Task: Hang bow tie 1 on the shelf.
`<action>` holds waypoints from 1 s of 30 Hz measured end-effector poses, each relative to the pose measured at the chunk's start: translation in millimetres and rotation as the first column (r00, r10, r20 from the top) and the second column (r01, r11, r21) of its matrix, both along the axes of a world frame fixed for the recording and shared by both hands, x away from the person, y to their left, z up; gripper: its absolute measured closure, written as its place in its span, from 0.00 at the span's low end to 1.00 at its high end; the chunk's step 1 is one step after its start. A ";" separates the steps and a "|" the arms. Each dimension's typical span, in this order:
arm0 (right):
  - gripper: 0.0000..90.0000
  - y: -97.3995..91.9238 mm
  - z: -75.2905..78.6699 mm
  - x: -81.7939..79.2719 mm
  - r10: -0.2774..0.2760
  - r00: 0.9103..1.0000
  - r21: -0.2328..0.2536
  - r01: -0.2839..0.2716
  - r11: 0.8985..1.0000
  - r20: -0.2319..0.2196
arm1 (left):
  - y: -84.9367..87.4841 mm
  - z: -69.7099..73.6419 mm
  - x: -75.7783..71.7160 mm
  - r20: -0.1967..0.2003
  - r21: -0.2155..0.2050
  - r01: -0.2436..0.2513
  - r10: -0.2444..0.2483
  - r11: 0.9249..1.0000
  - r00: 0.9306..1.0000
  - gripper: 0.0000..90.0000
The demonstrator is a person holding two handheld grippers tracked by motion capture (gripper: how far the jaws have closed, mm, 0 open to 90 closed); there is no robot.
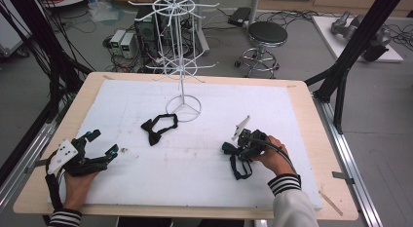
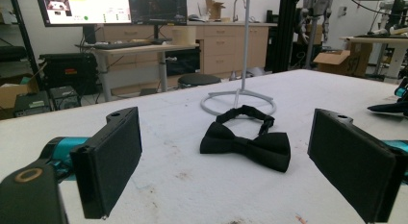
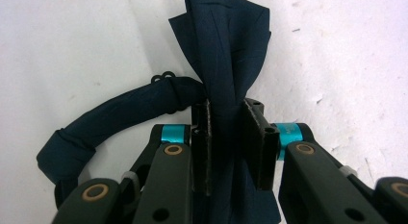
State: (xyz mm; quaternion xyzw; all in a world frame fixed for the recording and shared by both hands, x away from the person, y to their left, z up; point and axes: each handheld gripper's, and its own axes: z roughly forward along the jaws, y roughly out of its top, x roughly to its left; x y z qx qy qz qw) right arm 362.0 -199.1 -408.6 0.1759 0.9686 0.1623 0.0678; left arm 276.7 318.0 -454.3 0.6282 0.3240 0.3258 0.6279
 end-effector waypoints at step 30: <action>0.83 -14.4 31.3 -2.3 -0.072 0.995 0.352 0.043 0.935 0.068 | -0.2 -0.1 0.1 0.002 0.000 -0.002 0.002 1.000 1.000 0.13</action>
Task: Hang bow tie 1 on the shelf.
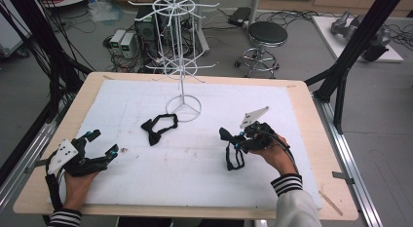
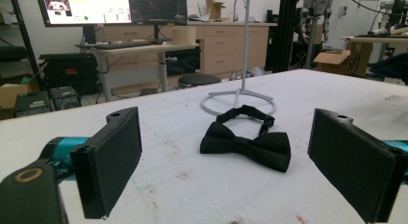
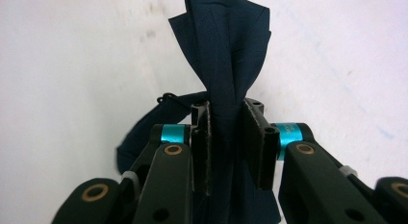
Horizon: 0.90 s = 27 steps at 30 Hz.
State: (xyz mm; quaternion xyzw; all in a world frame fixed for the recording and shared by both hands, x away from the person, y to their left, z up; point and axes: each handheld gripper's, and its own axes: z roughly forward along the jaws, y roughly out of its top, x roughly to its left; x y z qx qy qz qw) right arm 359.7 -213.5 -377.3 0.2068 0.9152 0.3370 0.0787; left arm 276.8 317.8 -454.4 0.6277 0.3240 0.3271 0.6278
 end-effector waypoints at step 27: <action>0.83 2.3 30.7 2.5 -0.153 0.982 0.292 0.114 0.949 0.113 | 0.3 0.2 -0.1 -0.001 0.006 0.004 -0.004 1.000 1.000 0.13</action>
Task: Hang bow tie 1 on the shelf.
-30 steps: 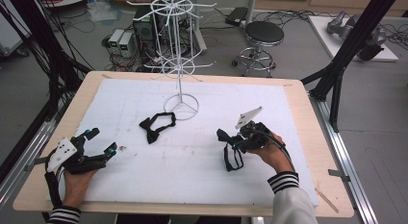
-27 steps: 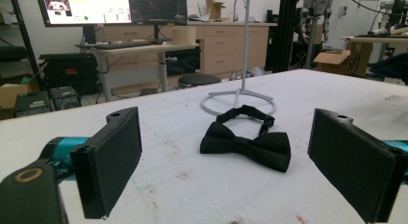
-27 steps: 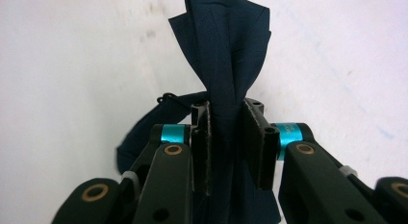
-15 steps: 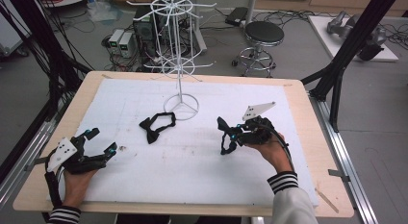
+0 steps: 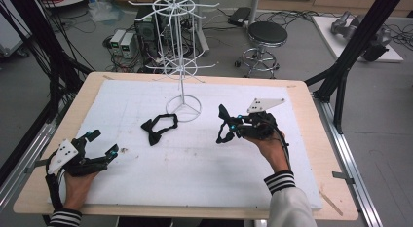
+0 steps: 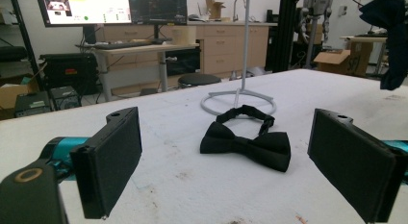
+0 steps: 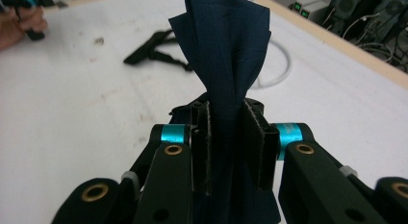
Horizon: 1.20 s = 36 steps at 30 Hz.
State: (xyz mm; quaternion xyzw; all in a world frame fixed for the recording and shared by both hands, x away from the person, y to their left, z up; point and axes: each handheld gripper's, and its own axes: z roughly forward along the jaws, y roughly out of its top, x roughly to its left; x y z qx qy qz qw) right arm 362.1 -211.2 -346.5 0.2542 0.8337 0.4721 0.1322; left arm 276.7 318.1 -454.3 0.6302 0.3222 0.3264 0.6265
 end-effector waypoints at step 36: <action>0.83 30.6 46.3 22.1 -0.067 0.990 0.164 0.046 0.985 0.126 | 0.1 -0.3 0.3 -0.001 -0.012 0.000 0.000 1.000 1.000 0.13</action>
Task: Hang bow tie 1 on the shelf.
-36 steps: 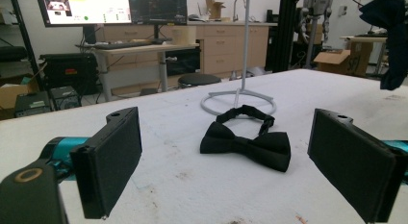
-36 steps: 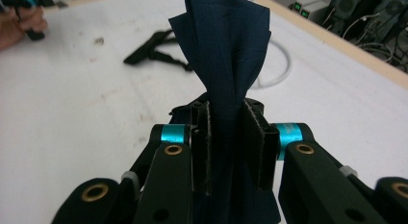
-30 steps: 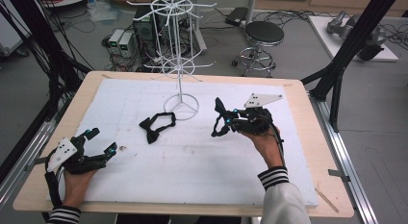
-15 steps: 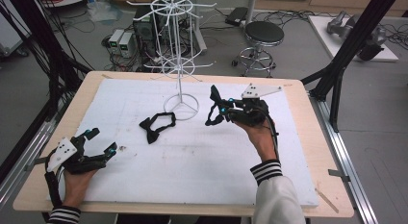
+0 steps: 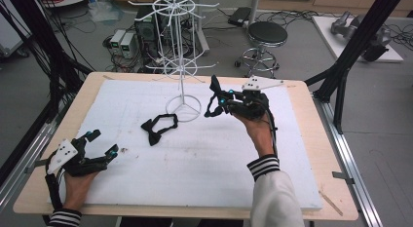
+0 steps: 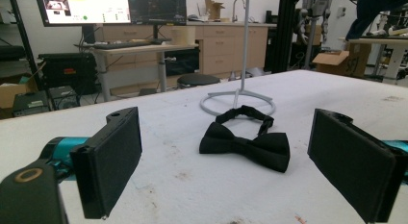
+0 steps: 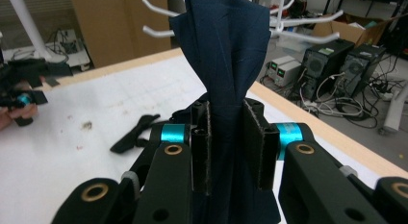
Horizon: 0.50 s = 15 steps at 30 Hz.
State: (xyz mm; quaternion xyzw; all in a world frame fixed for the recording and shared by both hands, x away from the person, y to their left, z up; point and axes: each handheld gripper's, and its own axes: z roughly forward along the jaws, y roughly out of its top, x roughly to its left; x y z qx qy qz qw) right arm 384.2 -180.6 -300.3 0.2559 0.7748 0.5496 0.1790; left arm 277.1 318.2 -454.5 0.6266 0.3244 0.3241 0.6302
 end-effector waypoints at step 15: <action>0.83 13.5 12.8 15.5 -0.007 0.999 0.016 0.006 1.000 0.035 | 0.9 -0.1 0.0 0.003 -0.006 0.000 0.000 1.000 1.000 0.13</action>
